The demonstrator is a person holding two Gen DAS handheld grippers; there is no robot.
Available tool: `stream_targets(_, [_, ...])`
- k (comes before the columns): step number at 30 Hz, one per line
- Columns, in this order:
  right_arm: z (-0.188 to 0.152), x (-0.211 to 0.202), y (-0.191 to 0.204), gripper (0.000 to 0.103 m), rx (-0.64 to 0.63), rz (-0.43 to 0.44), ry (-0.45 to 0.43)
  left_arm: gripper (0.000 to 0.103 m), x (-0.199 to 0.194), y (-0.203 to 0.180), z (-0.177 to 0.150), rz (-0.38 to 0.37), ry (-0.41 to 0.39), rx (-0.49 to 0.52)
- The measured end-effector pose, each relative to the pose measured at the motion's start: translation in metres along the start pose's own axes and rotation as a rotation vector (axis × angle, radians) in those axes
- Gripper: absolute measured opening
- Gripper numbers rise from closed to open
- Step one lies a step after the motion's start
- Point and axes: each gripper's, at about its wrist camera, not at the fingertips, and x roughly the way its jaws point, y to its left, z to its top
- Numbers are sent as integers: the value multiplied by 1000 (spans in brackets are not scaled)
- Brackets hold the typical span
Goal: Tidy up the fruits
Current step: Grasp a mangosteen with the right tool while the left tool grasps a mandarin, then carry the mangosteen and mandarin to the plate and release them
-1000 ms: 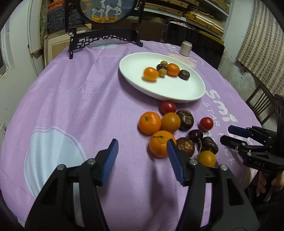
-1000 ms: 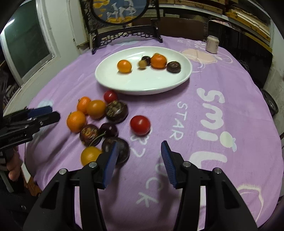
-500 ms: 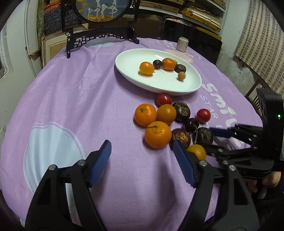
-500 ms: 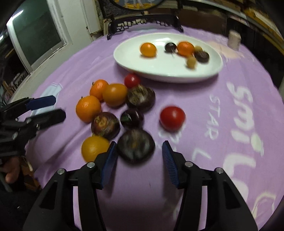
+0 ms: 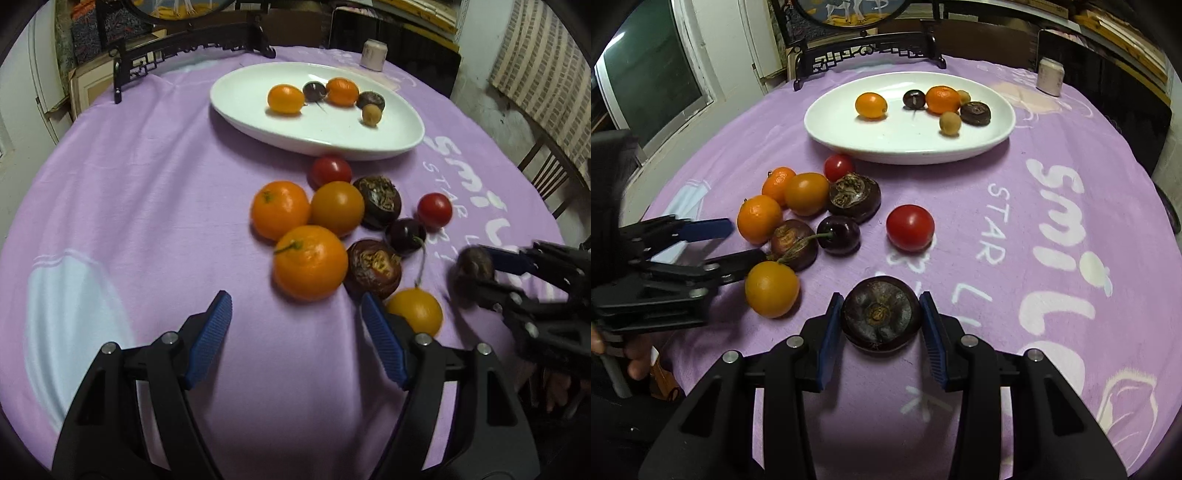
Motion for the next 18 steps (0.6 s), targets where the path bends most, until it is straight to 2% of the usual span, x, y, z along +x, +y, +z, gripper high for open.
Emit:
stream_targets(4, [-5,-4,-2,42,9,4,-7,41,7,-5,10,-34,-7,-2])
stream_targets(8, [-6,-6,-4,42,24,11,-11,40,8,-11,10,-11,-16,13])
stream_targets(11, [-6,-9,-2,42,29,22,-19,40,3,-8,9,-38,-15,-10])
stream_targets(18, [0,-16,-1,42,23,25,-42,40,-18,-1,9,-46,-48,-30])
